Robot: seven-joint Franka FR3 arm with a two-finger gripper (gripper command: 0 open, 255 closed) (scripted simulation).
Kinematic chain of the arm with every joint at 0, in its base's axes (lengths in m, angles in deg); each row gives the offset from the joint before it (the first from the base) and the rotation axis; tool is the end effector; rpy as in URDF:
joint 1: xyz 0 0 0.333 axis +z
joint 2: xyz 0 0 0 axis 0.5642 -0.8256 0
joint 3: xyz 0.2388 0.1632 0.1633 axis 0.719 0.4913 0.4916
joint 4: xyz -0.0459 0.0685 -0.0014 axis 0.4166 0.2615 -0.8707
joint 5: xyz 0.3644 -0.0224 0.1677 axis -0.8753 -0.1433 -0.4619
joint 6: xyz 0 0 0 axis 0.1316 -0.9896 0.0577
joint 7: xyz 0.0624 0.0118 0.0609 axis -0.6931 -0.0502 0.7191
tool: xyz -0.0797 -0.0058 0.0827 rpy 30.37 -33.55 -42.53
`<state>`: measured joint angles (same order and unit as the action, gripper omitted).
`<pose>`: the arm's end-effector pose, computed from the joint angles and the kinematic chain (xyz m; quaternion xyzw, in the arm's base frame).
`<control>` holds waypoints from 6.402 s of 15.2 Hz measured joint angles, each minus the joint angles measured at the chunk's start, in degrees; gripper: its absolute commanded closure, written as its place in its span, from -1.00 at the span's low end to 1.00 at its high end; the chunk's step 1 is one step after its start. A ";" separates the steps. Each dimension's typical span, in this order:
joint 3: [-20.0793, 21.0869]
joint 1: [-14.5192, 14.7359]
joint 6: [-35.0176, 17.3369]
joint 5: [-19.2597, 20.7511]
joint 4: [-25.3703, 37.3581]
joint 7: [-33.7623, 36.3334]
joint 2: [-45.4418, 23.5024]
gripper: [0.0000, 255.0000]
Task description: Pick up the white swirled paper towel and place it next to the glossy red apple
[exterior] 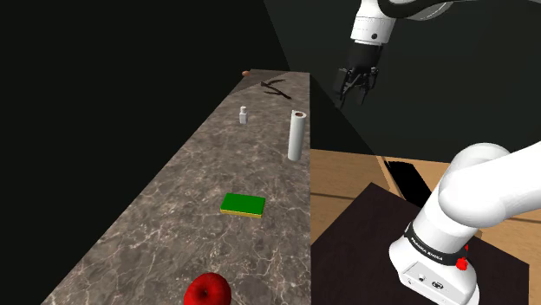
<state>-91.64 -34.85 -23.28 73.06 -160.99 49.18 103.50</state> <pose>0.3233 -0.0174 0.5597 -0.9956 0.0859 -0.0064 0.0358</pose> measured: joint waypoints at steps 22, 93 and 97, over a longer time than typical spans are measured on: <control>-0.14 -1.61 -28.45 7.85 11.68 -1.72 -35.33 -1.00; 0.08 -1.46 4.52 6.85 44.97 -4.44 -35.48 1.00; 0.12 -1.43 8.00 6.80 49.56 -4.65 -36.58 1.00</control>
<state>-91.52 -36.28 -15.28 79.86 -111.43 44.53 66.93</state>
